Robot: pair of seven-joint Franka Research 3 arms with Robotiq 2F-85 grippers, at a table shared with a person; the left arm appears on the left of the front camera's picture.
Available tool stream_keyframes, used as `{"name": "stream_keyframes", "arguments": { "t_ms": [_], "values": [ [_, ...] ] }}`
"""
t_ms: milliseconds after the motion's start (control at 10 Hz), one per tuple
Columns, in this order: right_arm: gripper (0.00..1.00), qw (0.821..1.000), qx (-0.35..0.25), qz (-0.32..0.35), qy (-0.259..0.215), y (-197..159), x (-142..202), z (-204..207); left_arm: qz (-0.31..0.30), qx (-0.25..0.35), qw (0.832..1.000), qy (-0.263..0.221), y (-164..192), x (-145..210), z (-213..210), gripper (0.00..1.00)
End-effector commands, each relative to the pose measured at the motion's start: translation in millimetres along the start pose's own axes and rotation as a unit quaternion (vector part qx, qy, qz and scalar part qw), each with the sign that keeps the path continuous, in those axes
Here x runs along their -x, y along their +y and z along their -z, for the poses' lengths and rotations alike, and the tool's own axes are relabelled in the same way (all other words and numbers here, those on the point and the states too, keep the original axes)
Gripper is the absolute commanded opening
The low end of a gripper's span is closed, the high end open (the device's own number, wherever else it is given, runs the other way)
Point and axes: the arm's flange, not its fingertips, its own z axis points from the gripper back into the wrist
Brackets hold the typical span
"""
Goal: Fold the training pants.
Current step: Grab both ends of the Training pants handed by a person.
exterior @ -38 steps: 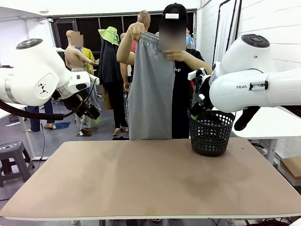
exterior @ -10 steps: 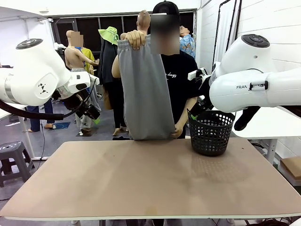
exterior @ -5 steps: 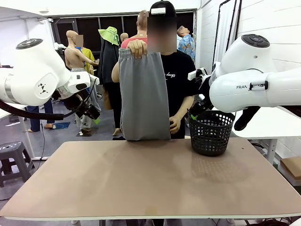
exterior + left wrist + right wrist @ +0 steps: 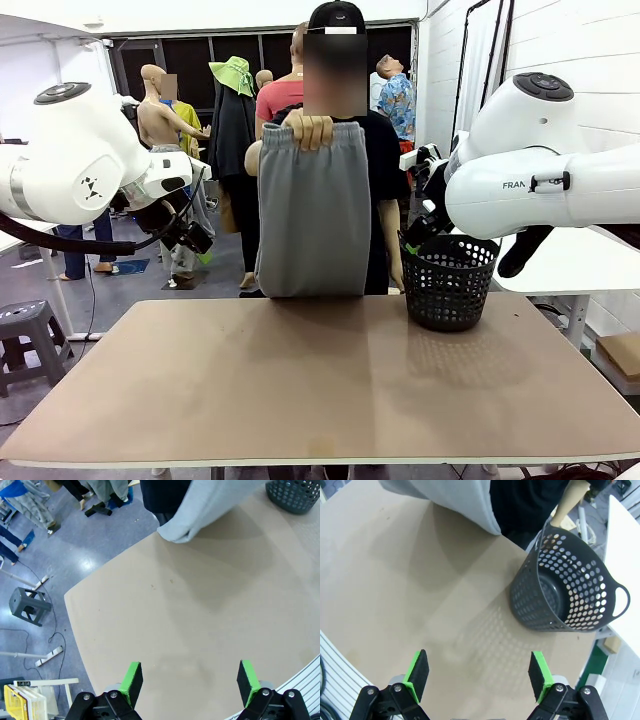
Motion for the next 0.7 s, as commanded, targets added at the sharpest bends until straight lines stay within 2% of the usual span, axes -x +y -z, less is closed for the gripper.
{"name": "stream_keyframes", "arguments": {
  "t_ms": [0, 600],
  "values": [
    [1.0, 1.0, -0.001, -0.004, 0.0, -0.8, -0.5, -0.7, 0.001, 0.005, 1.0, -0.001, 0.1, -0.2, 0.3, 1.0],
    [1.0, 1.0, -0.001, -0.004, 0.0, -0.8, -0.5, -0.7, 0.001, 0.005, 1.0, -0.001, 0.1, -0.2, 0.3, 1.0]
  ]
}}
